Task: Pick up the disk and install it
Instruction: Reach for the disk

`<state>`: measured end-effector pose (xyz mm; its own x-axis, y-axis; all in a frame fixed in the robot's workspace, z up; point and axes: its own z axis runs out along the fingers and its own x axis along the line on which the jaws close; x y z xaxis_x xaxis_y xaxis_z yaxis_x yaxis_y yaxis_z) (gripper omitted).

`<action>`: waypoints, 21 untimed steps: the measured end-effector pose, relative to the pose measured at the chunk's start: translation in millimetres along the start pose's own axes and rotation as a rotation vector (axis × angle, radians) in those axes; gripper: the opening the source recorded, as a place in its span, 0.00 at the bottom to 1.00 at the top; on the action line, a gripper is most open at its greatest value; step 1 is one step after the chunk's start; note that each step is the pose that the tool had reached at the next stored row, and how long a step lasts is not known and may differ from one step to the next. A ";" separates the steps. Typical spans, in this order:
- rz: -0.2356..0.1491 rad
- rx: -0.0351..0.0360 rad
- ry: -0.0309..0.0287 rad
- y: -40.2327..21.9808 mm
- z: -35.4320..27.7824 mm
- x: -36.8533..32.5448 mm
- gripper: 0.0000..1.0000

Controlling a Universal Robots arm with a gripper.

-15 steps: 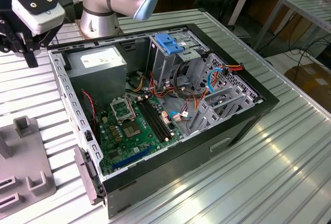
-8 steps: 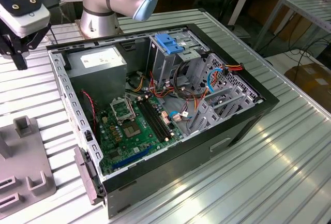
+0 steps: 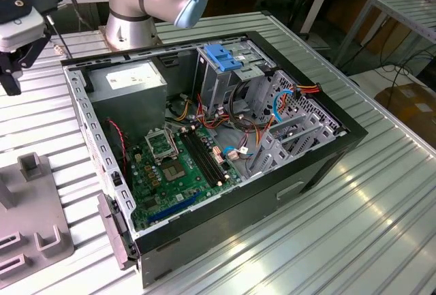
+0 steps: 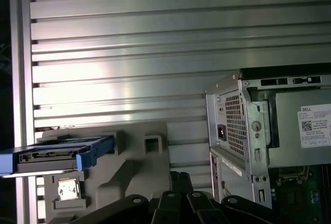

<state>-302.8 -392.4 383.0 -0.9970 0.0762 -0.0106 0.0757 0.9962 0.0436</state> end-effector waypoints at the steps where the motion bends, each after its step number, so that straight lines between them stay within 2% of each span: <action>1: 0.000 0.0000 0.0001 -0.1 0.0 2.0 0.10; 21: 0.000 0.0001 0.0003 -2.4 1.2 46.1 0.10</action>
<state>-348.9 -391.2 381.1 -0.9970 0.0762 -0.0103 0.0757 0.9962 0.0434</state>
